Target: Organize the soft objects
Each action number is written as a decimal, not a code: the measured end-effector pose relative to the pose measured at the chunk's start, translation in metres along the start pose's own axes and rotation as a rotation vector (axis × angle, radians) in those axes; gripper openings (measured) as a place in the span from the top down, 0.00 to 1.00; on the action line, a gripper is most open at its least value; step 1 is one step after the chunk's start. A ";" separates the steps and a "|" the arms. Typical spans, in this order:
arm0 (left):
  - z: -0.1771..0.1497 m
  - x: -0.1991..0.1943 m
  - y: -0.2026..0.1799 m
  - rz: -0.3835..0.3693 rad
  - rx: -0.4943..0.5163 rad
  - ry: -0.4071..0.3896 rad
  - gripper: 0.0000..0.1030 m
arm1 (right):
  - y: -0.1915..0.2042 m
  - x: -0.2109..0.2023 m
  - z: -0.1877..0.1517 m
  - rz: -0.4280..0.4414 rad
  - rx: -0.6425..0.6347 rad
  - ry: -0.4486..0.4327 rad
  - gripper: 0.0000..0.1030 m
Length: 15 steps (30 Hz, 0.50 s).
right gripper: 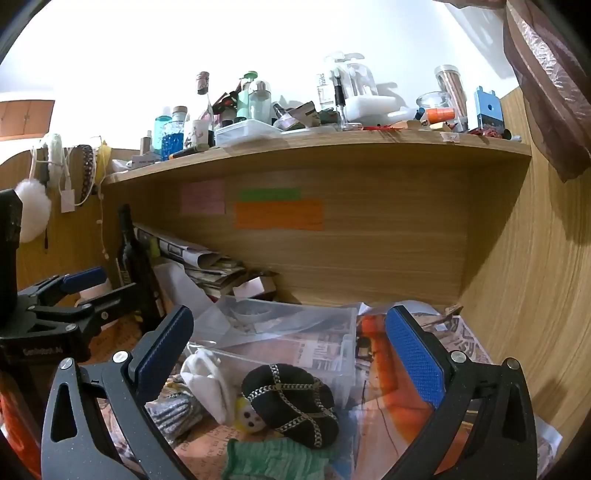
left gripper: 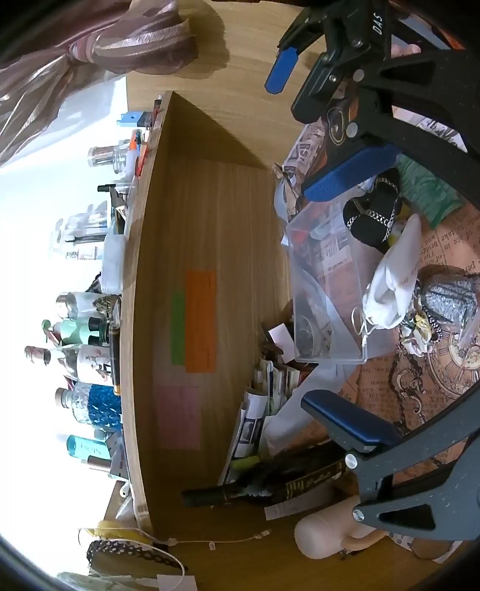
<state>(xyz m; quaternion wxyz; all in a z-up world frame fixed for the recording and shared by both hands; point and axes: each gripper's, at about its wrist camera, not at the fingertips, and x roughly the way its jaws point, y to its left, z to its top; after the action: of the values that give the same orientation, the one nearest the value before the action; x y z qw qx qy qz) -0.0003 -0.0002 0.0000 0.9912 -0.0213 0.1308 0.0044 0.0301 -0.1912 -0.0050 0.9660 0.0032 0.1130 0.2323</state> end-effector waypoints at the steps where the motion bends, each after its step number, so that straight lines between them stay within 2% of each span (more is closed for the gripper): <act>1: 0.000 0.000 0.000 0.002 -0.001 0.000 0.00 | 0.000 0.000 0.000 0.000 -0.001 -0.002 0.00; 15: 0.005 -0.002 -0.004 -0.011 0.000 0.007 0.00 | 0.002 0.002 0.000 0.002 -0.006 0.001 0.00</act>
<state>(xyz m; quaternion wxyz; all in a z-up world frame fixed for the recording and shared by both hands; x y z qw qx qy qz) -0.0006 -0.0038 0.0058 0.9908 -0.0217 0.1339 -0.0011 0.0307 -0.1890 -0.0056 0.9657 0.0001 0.1130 0.2338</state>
